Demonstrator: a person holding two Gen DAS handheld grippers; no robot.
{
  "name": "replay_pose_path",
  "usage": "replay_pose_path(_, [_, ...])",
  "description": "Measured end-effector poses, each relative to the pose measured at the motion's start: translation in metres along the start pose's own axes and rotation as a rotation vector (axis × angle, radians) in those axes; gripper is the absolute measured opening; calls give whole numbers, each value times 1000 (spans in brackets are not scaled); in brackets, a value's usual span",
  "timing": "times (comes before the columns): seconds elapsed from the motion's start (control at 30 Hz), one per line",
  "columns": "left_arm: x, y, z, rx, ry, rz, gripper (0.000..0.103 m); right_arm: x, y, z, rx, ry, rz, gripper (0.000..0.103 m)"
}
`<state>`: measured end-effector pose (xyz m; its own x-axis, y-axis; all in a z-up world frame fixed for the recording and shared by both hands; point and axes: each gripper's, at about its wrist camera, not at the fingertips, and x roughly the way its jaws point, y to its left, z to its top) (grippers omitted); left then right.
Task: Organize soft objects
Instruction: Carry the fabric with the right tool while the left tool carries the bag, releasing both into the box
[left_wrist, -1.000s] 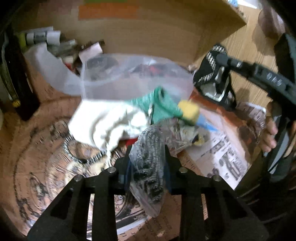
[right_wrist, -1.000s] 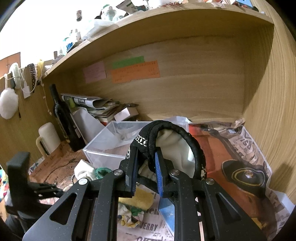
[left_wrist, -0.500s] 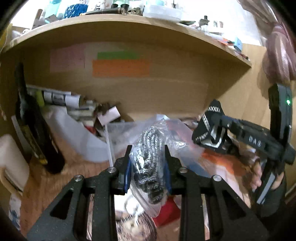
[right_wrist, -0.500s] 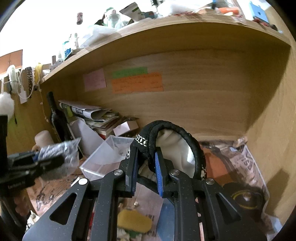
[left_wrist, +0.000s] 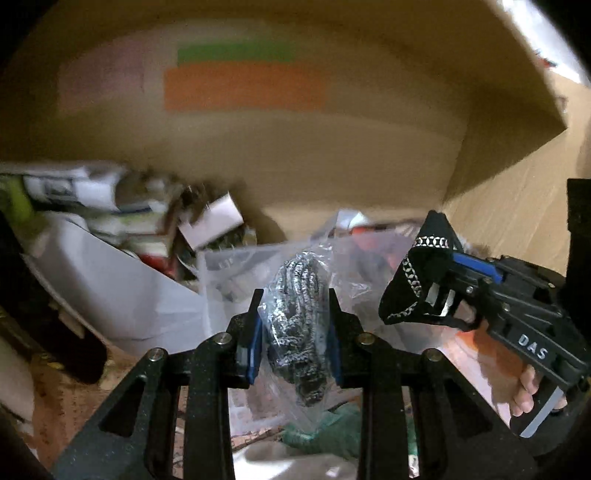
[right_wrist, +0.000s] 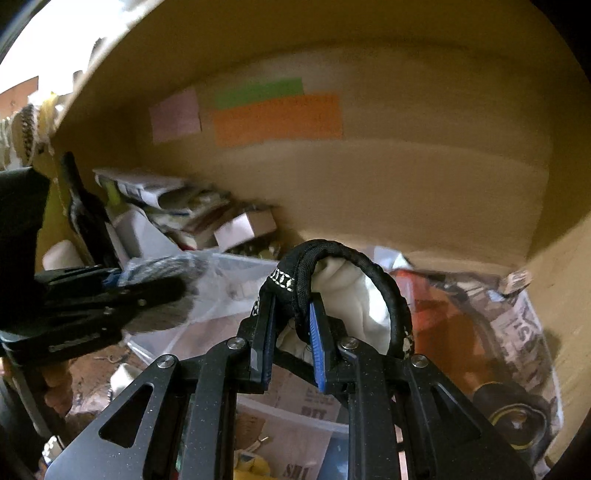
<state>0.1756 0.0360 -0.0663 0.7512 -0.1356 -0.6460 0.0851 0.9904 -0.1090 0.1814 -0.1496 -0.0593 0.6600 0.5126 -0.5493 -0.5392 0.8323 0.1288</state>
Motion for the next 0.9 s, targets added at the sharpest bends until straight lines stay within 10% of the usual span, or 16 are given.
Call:
replay_pose_path(0.5, [68,-3,-3,77,200,-5,29,57,-7,-13,4,212,10,21])
replay_pose_path(0.9, [22,3,1,72,77,-2,52,10,-1,-9,-18,109,-17,65])
